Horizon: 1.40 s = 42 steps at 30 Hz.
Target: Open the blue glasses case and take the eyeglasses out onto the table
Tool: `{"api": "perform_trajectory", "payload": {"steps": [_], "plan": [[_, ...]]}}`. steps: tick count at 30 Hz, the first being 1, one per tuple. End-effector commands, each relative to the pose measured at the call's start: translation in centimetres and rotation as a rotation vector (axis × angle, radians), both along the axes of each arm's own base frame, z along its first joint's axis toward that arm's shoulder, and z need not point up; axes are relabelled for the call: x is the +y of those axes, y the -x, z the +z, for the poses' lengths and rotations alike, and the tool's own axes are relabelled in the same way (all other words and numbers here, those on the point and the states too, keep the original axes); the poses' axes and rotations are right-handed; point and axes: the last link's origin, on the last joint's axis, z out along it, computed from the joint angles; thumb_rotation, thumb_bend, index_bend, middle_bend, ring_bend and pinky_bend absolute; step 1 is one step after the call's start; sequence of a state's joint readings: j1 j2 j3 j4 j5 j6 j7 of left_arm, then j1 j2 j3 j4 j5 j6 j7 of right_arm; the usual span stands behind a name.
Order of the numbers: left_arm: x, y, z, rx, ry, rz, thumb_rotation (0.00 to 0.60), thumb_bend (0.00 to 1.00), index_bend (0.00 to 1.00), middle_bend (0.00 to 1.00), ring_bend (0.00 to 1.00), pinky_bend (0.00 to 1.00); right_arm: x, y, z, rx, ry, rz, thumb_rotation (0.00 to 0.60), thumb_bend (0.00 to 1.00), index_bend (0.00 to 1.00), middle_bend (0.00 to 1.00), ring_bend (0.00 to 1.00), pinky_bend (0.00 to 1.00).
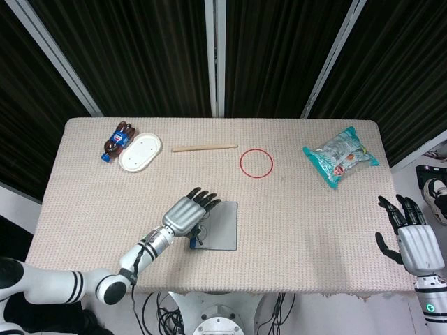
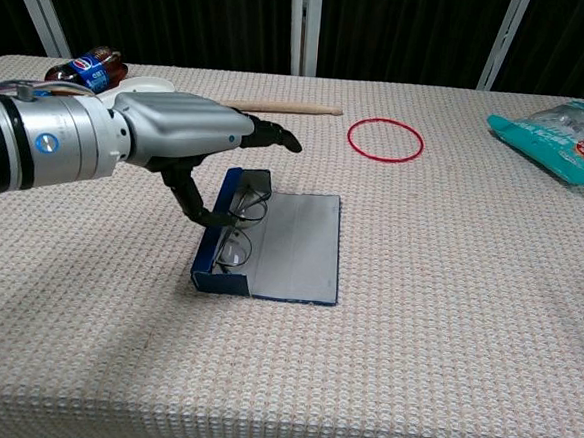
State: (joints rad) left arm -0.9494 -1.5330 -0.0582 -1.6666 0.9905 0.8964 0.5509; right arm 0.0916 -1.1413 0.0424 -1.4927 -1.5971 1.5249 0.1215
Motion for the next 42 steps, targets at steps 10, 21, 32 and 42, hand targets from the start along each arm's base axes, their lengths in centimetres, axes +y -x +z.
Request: {"api": "perform_trajectory", "payload": {"steps": [10, 21, 32, 42], "plan": [[-1.9, 0.1, -0.9, 0.045, 0.02, 0.01, 0.6, 0.24, 0.0, 0.0, 0.0, 0.0, 0.1, 0.2, -0.1, -0.005, -0.002, 0.0, 0.6, 0.36, 0.02, 0.21, 0.0, 0.07], [-2.3, 0.2, -1.1, 0.085, 0.066, 0.025, 0.6, 0.24, 0.0, 0.0, 0.0, 0.0, 0.2, 0.2, -0.1, -0.004, -0.003, -0.004, 0.6, 0.36, 0.02, 0.21, 0.0, 0.07], [-1.7, -0.2, -1.4, 0.084, 0.086, 0.036, 0.6, 0.23, 0.0, 0.0, 0.0, 0.0, 0.1, 0.4, -0.1, -0.003, -0.001, -0.006, 0.6, 0.36, 0.02, 0.21, 0.0, 0.07], [0.0, 1.4, 0.0, 0.215, -0.015, 0.035, 0.6, 0.23, 0.0, 0.0, 0.0, 0.0, 0.3, 0.5, 0.0, -0.004, 0.001, -0.013, 0.6, 0.36, 0.02, 0.21, 0.0, 0.07]]}}
